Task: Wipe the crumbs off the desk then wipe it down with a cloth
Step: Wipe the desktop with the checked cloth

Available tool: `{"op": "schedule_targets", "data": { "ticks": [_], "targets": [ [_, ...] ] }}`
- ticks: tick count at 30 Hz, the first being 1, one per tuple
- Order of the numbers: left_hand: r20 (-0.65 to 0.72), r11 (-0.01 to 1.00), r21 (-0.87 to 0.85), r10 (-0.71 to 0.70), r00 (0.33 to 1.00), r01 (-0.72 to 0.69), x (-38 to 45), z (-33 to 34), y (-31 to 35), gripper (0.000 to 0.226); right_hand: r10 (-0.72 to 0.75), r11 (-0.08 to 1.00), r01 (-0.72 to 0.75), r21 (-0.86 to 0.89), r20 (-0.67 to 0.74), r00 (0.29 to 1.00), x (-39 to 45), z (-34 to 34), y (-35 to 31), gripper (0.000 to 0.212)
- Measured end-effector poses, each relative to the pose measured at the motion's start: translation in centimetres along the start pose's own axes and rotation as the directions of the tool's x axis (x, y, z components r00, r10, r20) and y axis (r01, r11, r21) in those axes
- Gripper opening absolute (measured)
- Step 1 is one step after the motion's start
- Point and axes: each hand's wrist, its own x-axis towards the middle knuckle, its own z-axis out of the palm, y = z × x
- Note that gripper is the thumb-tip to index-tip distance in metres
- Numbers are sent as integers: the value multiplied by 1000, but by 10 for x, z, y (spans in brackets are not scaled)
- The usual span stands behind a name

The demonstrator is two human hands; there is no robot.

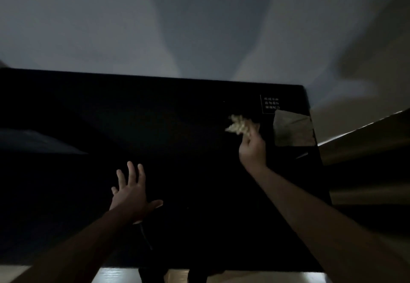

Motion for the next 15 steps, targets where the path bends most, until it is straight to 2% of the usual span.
{"op": "schedule_targets", "data": {
  "ticks": [5,7,10,13,15],
  "targets": [
    [-10,1000,-2,4,1000,-4,4,7,-3,128,-117,969,110,-220,-17,993,131,14,-31,50],
    [5,1000,-12,3,1000,-2,5,7,-3,129,-140,901,164,-401,90,986,164,25,-36,48],
    [16,999,-32,-6,1000,6,7,7,-1,129,-41,797,168,-579,227,973,172,46,-32,54],
    [28,999,-33,-9,1000,10,7,5,-2,129,-245,790,331,-516,228,942,142,61,-16,56],
    [33,999,-30,-14,999,15,7,5,-1,129,-326,799,422,-429,281,903,114,55,-4,53]
  ]
}}
